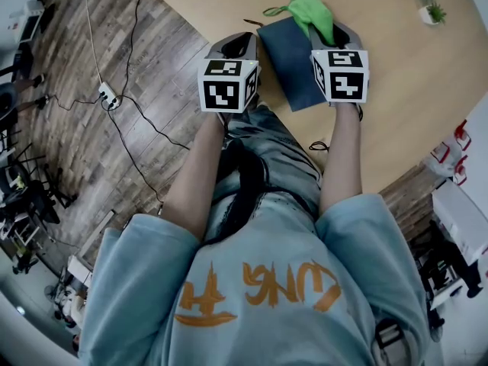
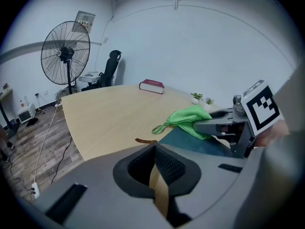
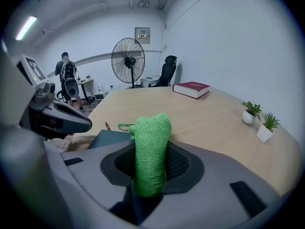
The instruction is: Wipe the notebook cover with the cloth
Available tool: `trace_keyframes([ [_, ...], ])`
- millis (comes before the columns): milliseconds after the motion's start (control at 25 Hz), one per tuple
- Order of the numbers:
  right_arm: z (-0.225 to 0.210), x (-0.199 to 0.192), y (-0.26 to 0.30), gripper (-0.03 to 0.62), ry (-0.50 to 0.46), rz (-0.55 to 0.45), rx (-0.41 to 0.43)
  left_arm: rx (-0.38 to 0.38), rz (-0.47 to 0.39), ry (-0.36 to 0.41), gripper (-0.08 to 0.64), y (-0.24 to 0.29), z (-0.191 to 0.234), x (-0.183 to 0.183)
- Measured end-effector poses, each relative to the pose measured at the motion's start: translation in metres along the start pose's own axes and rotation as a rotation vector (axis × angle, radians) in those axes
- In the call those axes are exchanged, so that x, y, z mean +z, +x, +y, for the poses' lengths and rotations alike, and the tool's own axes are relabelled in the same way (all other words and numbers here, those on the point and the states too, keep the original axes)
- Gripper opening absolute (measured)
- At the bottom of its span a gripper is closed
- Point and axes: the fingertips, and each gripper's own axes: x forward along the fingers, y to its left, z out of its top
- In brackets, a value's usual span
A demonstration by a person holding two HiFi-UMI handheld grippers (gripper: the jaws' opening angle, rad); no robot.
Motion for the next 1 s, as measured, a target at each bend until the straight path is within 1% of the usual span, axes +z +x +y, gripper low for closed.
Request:
trace_keyframes([
  [200, 0.000, -0.009, -0.010, 0.110, 0.015, 0.001, 0.000, -0.014, 0.007, 0.026, 0.020, -0.002, -0.011, 0.000],
  [400, 0.001, -0.018, -0.021, 0.110, 0.042, -0.002, -0.001, -0.035, 0.020, 0.072, 0.020, -0.004, -0.026, -0.001],
  [600, 0.005, -0.026, -0.034, 0.110, 0.038, -0.002, -0.007, -0.060, 0.027, 0.116, 0.020, -0.009, -0.039, -0.004],
  [1000, 0.013, -0.048, -0.059, 0.111, 0.041, -0.012, -0.024, -0.124, 0.032, 0.149, 0.019, -0.013, -0.066, -0.019],
])
